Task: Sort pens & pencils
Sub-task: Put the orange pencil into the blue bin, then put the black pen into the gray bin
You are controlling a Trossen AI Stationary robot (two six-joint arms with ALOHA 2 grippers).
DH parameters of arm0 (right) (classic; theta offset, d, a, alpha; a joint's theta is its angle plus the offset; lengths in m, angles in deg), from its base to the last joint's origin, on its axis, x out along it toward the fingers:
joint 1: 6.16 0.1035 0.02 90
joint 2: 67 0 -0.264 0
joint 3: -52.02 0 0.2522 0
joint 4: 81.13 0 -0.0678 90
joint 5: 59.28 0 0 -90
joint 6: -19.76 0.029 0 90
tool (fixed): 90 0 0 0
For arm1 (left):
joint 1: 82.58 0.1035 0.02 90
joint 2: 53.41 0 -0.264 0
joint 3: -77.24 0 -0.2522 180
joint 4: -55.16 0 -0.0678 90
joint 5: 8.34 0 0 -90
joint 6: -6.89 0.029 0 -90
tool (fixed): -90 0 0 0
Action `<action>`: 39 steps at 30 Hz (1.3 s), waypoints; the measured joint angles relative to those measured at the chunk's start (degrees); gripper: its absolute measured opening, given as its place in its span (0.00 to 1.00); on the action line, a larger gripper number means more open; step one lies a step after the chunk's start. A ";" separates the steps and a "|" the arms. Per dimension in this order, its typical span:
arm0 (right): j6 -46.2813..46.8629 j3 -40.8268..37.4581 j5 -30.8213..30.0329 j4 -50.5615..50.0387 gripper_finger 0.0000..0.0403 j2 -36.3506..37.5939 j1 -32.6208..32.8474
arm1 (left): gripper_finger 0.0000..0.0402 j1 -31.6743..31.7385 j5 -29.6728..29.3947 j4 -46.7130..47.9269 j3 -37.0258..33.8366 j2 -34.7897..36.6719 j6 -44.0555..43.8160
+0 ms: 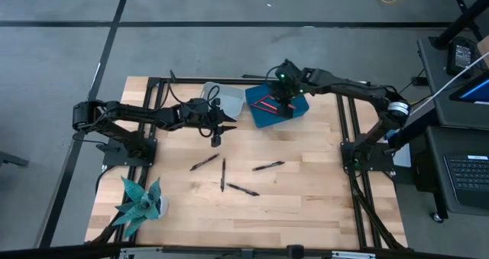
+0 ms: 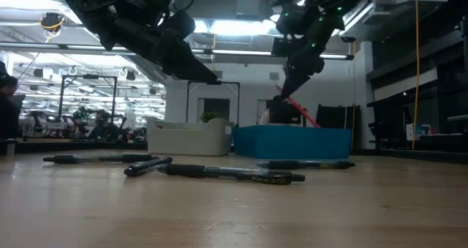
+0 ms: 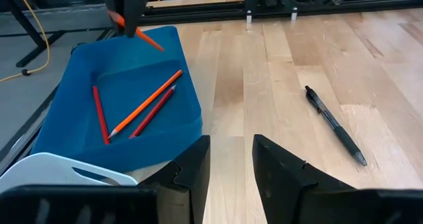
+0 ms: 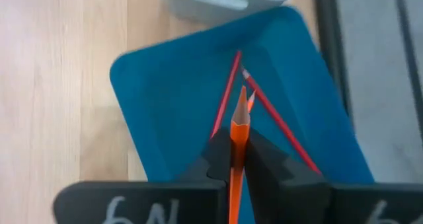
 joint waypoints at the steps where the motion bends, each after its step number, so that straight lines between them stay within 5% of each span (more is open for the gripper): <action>1: -0.25 0.92 0.01 -1.18 0.07 -0.89 0.01 | 0.27 0.00 0.00 0.00 0.00 0.00 0.00; 12: -3.34 6.00 5.12 -4.69 0.07 -9.12 -0.28 | 0.27 0.00 0.00 0.01 0.00 0.00 -0.02; 27: -3.06 6.04 9.54 -5.02 0.07 -10.15 -0.91 | 0.27 0.00 -0.02 0.02 0.00 0.00 0.02; 34: -0.02 6.04 10.11 -4.89 0.23 -10.15 -1.13 | 0.27 0.00 0.00 0.02 0.00 0.00 0.02; 39: -0.02 6.04 10.08 -4.88 0.24 -10.15 -1.11 | 0.27 0.00 -0.02 0.02 0.00 0.00 0.02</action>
